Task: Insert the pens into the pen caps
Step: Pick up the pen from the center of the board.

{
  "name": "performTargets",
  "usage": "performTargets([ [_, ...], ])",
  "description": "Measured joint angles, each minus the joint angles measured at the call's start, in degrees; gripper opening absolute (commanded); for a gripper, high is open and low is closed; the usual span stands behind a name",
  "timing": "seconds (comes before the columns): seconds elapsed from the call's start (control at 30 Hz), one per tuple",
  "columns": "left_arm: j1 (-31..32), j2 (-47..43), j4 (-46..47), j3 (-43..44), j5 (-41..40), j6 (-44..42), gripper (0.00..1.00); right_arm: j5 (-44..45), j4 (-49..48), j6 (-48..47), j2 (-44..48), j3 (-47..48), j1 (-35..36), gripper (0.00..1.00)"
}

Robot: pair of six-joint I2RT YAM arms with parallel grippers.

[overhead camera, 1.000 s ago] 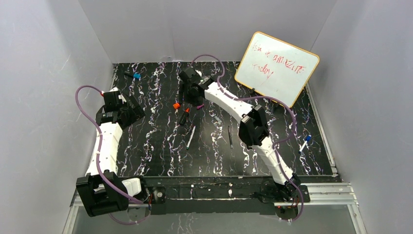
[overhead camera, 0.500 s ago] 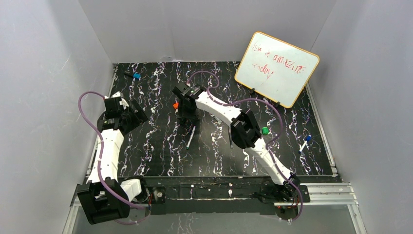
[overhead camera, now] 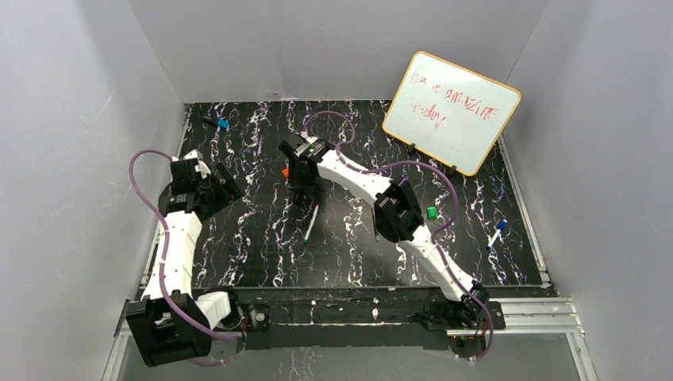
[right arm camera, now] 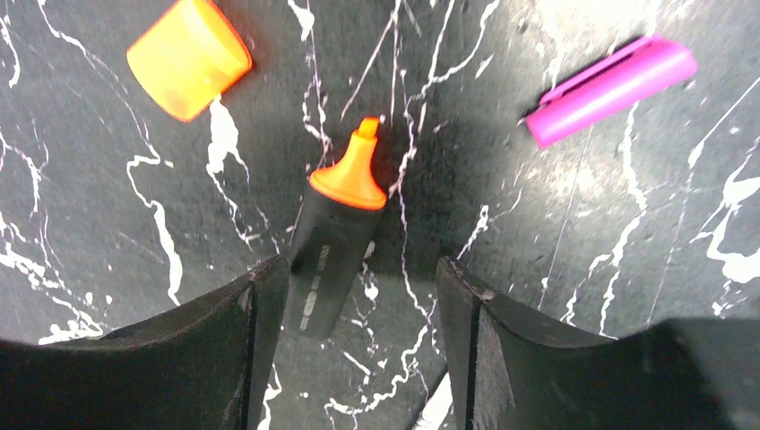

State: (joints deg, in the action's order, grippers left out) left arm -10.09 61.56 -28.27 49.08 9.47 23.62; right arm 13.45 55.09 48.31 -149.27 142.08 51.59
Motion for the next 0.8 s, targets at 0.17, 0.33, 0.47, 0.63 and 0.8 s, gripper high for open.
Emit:
performTargets([
  [0.17, 0.20, 0.28, 0.35, 0.00, 0.00, -0.02, 0.82, 2.75, -2.69, -1.62, -0.28, 0.00, -0.50, 0.67],
  [0.33, 0.59, 1.64, 1.18, 0.00, 0.02, -0.07, 0.82, 3.34, -4.76, -3.08, -1.18, 0.85, -1.07, 0.60],
  [0.47, 0.96, 2.67, 1.27, 0.00, 0.02, -0.24, 0.82, 3.26, -6.95, -5.35, -1.88, 1.33, -1.36, 0.55],
  [0.63, 1.46, 2.89, 1.27, -0.02, 0.02, -0.48, 0.82, 2.89, -8.44, -9.46, -2.12, 1.40, -1.25, 0.55],
  [0.8, 1.70, 2.99, 1.31, -0.15, 0.02, -0.66, 0.82, 4.94, -9.73, -14.86, -1.90, -0.02, 0.04, 0.55],
])
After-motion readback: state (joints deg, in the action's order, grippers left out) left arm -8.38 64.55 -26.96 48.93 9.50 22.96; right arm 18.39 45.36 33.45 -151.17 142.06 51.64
